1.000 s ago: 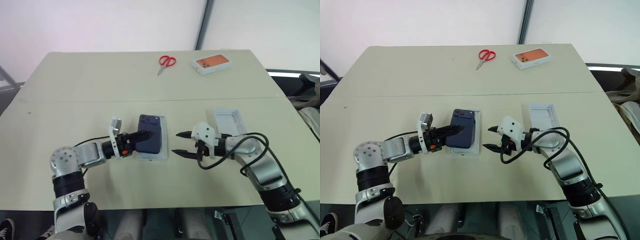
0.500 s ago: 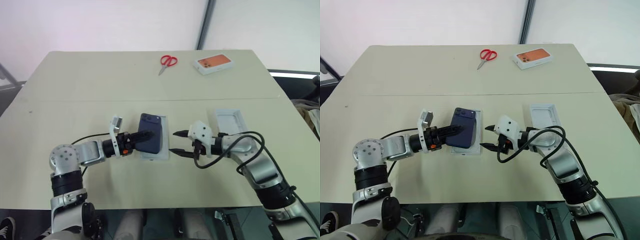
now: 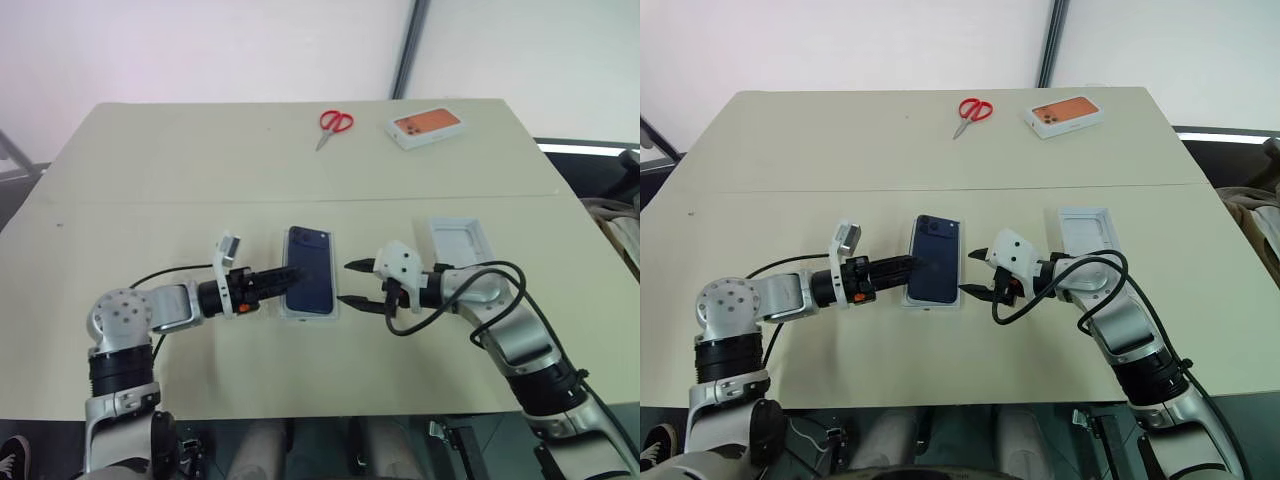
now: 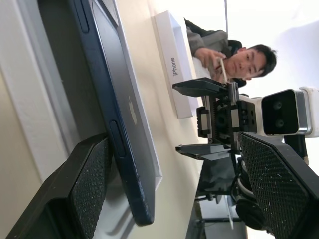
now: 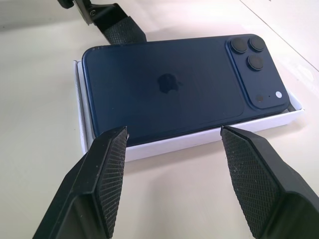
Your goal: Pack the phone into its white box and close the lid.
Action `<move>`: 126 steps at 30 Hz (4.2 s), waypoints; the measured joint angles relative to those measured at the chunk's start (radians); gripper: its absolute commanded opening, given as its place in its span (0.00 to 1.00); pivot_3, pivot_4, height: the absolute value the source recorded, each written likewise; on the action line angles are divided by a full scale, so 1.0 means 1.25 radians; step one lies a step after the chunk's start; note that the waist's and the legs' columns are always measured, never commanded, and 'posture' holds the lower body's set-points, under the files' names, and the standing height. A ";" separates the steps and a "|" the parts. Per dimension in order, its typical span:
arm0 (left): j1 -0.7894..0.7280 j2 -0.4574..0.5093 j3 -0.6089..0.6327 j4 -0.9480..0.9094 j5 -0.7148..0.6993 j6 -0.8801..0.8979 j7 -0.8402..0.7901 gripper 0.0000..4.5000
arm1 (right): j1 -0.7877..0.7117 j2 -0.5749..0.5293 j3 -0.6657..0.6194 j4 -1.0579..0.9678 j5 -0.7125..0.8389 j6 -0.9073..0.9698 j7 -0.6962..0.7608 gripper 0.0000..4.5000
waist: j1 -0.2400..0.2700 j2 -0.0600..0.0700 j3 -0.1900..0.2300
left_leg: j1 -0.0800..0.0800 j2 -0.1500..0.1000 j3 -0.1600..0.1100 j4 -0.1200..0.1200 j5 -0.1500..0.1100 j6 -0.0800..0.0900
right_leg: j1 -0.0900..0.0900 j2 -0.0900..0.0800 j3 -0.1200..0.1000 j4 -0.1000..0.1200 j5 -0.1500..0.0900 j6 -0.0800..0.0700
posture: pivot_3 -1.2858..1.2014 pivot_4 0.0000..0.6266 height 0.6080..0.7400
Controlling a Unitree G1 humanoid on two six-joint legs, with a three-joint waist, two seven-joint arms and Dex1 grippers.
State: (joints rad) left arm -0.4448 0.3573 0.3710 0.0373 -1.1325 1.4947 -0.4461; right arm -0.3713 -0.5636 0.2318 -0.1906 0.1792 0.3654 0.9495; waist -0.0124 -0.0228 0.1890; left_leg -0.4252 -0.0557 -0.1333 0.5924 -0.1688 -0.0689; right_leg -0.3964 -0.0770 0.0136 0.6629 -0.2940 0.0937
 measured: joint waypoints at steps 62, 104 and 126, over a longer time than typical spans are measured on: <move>-0.145 -0.180 -0.302 0.200 0.411 -0.365 -0.177 0.01 | 0.176 -0.170 -0.122 0.012 -0.062 -0.056 0.000 0.00 | 0.038 0.002 0.000 | 0.000 -0.005 0.000 0.001 -0.001 0.006 | 0.007 -0.004 -0.003 -0.008 0.000 0.006 | 0.52 0.24 1.00; -0.121 -0.086 -0.329 0.141 0.459 -0.449 -0.320 0.13 | 0.159 -0.315 -0.329 0.054 0.053 0.097 0.008 0.00 | 0.020 0.004 0.001 | -0.002 -0.004 0.001 0.002 -0.003 0.010 | 0.006 -0.003 0.000 -0.011 0.002 0.008 | 0.52 0.24 1.00; -0.024 0.151 -0.357 -0.026 0.493 -0.906 -0.728 1.00 | -0.020 -0.251 -0.275 -0.112 0.220 0.798 -0.239 0.99 | 0.019 0.005 0.001 | -0.005 -0.003 0.003 0.001 -0.003 0.011 | 0.002 -0.005 0.002 -0.012 0.001 0.005 | 0.52 0.24 1.00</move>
State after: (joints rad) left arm -0.4748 0.5462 -0.0756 0.0052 -0.5158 0.3626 -1.3557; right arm -0.3967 -0.8768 -0.1121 -0.3310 0.4539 1.3624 0.6514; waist 0.0119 -0.0163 0.1903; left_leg -0.4310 -0.0593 -0.1297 0.5936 -0.1730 -0.0548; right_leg -0.3943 -0.0831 0.0164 0.6474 -0.2925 0.1000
